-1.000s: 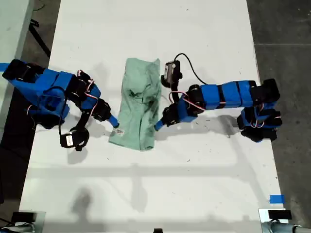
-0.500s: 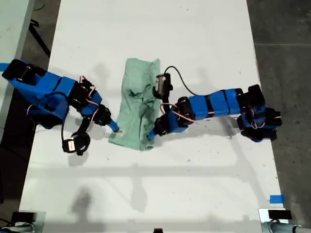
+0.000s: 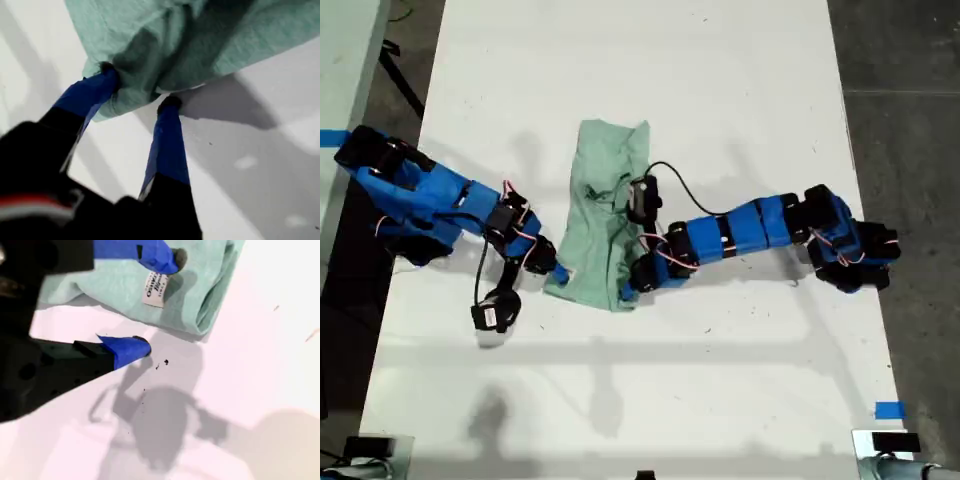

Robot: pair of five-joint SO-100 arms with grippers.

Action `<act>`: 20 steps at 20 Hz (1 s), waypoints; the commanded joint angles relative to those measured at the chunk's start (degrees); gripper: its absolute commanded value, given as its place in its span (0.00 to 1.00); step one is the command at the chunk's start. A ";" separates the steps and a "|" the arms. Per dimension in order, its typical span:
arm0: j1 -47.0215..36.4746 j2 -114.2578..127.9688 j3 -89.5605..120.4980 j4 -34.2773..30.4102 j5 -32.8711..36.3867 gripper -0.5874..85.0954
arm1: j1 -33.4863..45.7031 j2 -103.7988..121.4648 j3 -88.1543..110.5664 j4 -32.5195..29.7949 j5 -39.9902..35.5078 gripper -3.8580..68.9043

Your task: Fold t-shirt

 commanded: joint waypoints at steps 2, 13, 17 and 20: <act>-1.67 -8.96 -4.66 -1.58 -0.70 0.30 | -0.97 -3.60 -7.29 -5.45 1.93 0.33; 2.46 -13.45 -16.08 3.25 0.18 0.01 | -3.34 -4.31 -9.23 0.26 2.90 0.04; 5.10 -13.54 -23.82 4.13 0.79 0.01 | -5.98 0.00 -9.23 5.01 4.83 0.04; 8.09 -13.80 -30.76 5.45 1.14 0.01 | -9.05 5.36 -8.35 7.91 6.59 0.04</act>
